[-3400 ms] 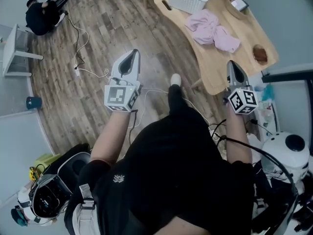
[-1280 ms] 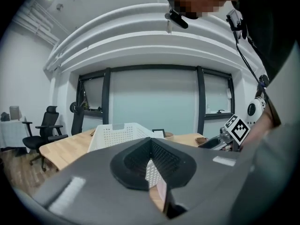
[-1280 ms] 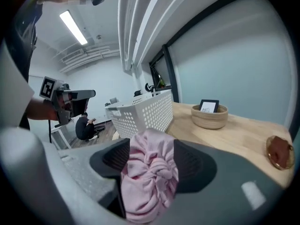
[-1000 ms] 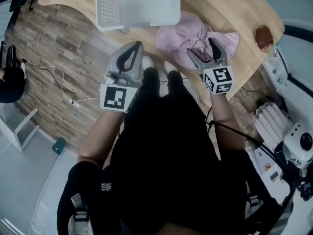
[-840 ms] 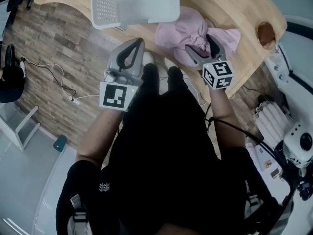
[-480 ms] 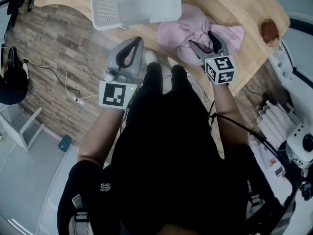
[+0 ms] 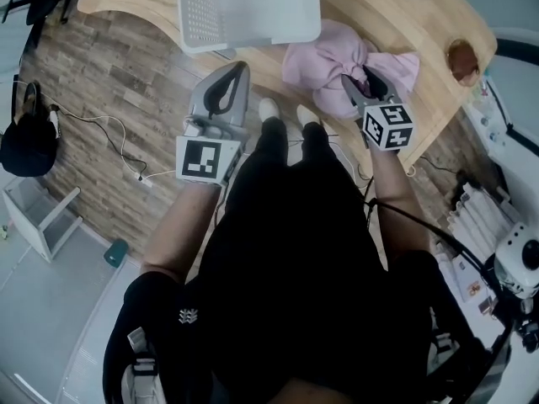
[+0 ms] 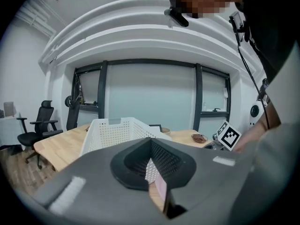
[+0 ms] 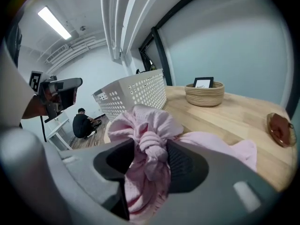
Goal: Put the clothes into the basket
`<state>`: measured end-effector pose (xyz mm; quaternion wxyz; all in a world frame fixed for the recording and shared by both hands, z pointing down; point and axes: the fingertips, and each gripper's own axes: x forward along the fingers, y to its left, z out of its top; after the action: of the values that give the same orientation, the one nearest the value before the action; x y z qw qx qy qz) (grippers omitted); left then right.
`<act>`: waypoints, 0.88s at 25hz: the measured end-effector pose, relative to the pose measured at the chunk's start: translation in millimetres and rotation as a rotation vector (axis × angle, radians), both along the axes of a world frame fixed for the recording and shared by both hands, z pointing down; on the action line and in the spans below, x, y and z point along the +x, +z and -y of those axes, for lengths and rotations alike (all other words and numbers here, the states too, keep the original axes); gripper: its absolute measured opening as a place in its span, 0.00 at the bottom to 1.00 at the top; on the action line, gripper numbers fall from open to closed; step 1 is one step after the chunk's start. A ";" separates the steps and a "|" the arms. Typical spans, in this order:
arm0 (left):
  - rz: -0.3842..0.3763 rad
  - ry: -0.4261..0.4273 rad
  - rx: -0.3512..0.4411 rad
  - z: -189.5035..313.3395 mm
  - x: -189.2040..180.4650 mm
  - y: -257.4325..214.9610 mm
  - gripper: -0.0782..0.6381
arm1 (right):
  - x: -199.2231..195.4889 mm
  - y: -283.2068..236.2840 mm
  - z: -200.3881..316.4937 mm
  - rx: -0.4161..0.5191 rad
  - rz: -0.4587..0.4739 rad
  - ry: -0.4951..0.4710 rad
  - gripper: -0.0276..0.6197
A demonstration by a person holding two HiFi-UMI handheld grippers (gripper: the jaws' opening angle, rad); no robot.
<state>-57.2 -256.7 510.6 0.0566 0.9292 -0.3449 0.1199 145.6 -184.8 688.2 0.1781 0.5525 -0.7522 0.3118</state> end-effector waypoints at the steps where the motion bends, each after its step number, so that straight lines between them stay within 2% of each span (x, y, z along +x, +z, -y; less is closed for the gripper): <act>1: -0.003 -0.002 0.005 -0.5 -1.3 -4.1 0.12 | 0.8 -3.1 -1.8 0.002 0.005 0.008 0.37; 14: -0.071 0.017 0.083 1.6 9.9 -52.2 0.12 | 43.5 -76.2 -18.3 0.082 -0.013 0.111 0.35; 22: -0.108 -0.037 0.108 24.9 1.2 -76.2 0.12 | 63.1 -129.6 1.1 0.167 -0.043 0.139 0.35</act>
<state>-56.0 -281.6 434.4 0.0269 0.9295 -0.3645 0.0497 208.7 -185.8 558.6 0.1256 0.6227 -0.7315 0.2479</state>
